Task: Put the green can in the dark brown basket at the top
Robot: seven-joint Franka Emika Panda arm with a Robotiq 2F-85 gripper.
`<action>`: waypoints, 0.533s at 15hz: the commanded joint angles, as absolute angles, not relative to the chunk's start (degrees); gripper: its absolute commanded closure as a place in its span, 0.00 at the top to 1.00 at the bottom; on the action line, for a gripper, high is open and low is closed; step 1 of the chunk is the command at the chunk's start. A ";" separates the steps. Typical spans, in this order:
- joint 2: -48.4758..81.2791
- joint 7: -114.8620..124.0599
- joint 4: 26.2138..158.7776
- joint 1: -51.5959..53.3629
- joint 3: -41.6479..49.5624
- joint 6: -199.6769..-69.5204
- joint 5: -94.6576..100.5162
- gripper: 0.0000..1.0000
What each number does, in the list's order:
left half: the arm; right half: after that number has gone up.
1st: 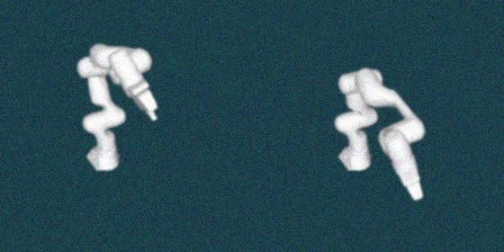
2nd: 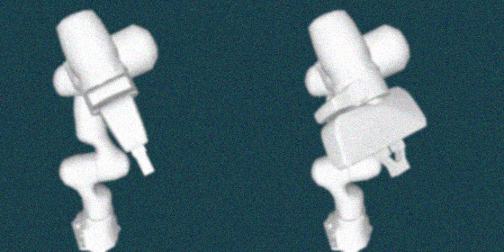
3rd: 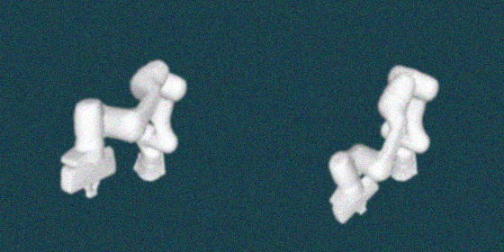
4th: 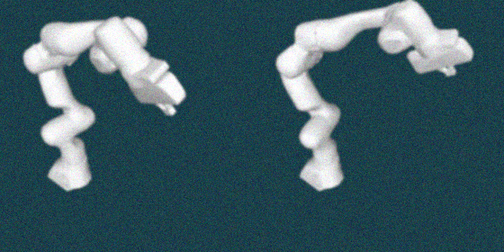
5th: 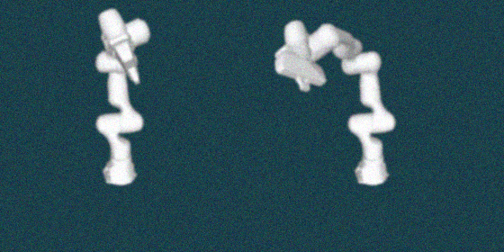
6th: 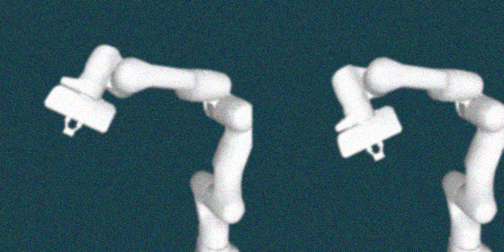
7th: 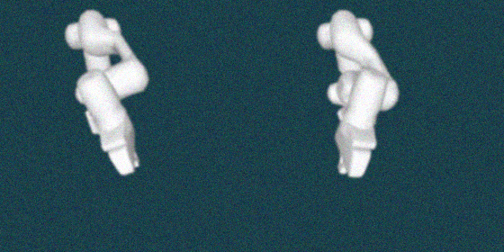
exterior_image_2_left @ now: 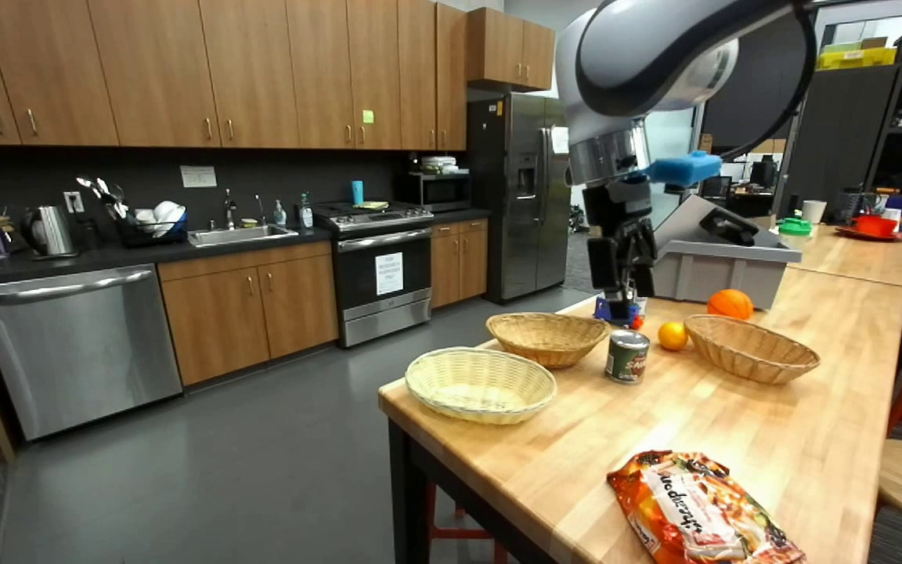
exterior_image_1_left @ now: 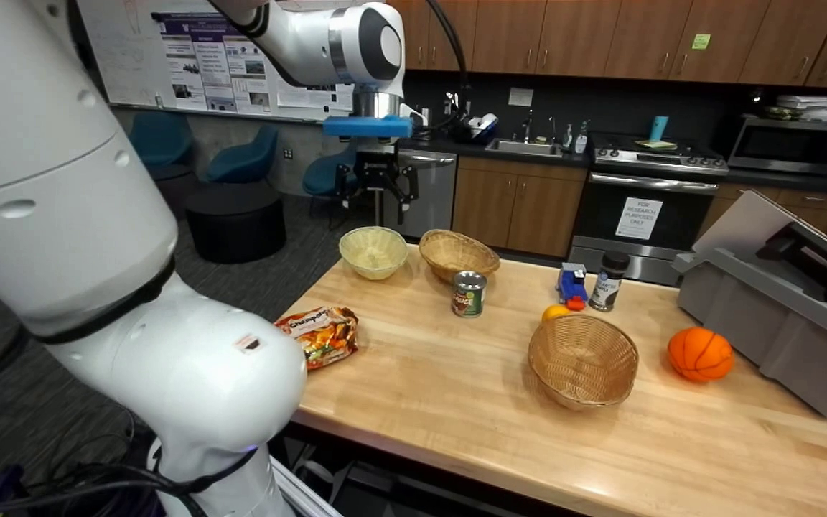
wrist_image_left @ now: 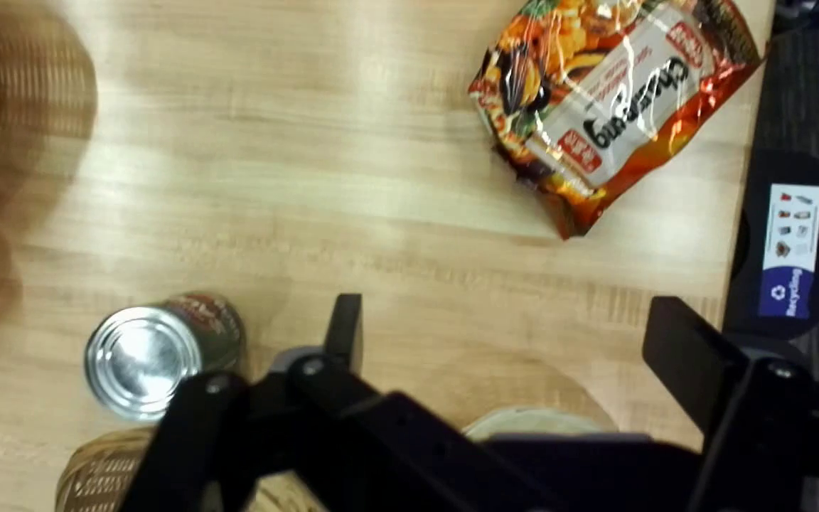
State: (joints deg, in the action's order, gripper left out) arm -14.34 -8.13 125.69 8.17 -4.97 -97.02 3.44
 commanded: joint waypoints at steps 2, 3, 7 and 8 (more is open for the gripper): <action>-1.63 -8.30 112.70 5.08 -3.28 -96.29 3.00 1.00; -0.26 -8.30 111.54 4.49 -2.93 -96.10 2.43 1.00; 3.06 -7.70 109.70 2.86 -2.20 -94.26 0.79 1.00; 3.08 -7.58 110.59 2.49 -2.00 -94.01 0.13 1.00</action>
State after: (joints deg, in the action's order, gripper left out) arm 2.12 -8.07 111.18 3.41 -2.46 -96.32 2.09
